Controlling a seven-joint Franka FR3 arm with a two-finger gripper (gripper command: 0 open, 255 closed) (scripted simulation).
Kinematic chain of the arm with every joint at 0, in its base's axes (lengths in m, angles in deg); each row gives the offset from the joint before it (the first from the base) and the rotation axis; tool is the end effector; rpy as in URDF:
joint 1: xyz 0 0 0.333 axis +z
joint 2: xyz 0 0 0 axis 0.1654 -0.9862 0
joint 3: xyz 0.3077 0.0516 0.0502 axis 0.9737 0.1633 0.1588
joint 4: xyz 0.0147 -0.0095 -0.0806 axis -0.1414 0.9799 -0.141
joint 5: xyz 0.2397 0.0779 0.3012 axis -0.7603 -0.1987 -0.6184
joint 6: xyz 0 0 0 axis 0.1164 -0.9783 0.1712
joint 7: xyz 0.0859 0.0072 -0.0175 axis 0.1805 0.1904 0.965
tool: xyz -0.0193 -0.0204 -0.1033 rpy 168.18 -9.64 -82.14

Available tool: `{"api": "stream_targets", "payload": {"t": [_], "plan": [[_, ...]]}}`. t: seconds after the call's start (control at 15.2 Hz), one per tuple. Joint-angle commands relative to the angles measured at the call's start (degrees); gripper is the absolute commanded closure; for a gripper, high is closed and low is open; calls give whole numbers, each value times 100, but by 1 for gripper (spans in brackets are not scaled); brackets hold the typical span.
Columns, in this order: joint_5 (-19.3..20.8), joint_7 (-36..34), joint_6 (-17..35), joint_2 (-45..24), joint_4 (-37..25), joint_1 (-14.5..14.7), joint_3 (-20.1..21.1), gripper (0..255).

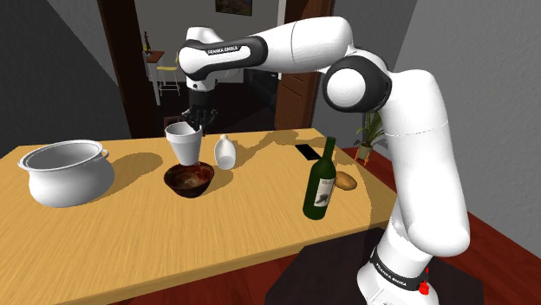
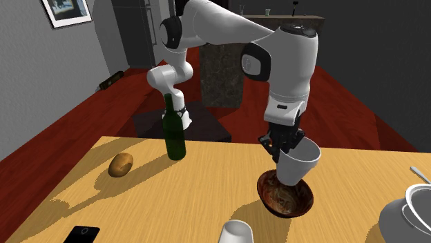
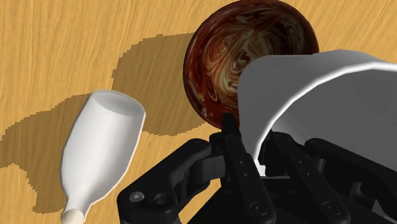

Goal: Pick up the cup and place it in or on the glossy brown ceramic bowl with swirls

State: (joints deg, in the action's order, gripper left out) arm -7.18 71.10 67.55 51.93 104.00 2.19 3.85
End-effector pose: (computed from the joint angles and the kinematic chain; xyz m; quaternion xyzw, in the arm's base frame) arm 0.7037 0.1089 0.4595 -0.9945 0.0971 -0.0256 0.0295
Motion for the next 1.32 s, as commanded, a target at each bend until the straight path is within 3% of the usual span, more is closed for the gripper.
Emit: {"api": "stream_targets", "payload": {"t": [0.0,0.53,1.06,1.12,1.25], "plan": [[-5,13,166,-3,158,1,1,255],[-26,49,749,-103,642,8,10,255],[-26,49,749,-103,642,8,10,255],[-26,49,749,-103,643,8,10,0],[-26,49,749,-103,642,9,10,0]]}}
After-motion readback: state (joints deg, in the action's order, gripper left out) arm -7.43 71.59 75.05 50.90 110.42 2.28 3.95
